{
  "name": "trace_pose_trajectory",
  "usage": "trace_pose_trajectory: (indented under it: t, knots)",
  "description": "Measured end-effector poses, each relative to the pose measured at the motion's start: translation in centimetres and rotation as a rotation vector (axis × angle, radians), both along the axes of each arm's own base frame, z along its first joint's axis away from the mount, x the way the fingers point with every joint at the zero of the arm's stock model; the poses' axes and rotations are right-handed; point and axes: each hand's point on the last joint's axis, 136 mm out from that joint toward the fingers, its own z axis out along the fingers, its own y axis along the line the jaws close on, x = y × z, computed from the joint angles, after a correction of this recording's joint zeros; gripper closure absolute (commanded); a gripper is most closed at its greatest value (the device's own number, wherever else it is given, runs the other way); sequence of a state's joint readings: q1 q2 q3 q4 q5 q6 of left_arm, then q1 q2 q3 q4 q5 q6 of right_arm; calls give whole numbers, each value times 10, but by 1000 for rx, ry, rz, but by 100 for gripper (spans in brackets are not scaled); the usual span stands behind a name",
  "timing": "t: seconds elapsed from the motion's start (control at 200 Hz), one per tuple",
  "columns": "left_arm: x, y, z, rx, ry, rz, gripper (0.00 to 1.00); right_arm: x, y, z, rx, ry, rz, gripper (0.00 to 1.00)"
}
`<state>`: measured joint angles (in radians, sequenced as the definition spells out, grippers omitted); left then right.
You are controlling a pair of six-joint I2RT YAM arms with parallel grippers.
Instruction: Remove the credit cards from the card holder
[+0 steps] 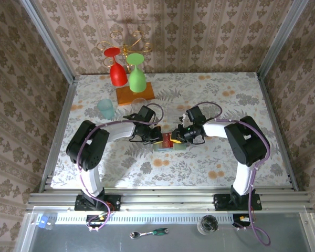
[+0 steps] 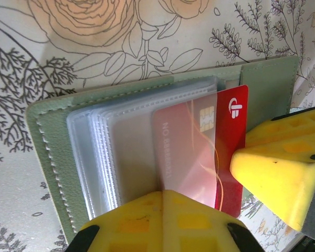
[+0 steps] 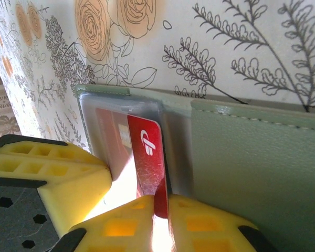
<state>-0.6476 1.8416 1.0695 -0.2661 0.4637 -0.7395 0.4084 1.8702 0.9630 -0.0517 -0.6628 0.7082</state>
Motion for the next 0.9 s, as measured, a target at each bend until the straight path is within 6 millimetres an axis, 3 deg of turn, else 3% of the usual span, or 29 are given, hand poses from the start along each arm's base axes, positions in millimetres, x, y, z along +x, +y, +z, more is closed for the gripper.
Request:
trace_pose_trajectory:
  t: [0.245, 0.435, 0.9]
  knots:
    - [0, 0, 0, 0, -1, 0, 100, 1, -5, 9, 4, -26, -5, 91]
    - [0, 0, 0, 0, 0, 0, 100, 0, -21, 11, -7, -27, -28, 92]
    - [6, -2, 8, -11, -7, 4, 100, 4, -38, 52, -98, -120, -1, 94]
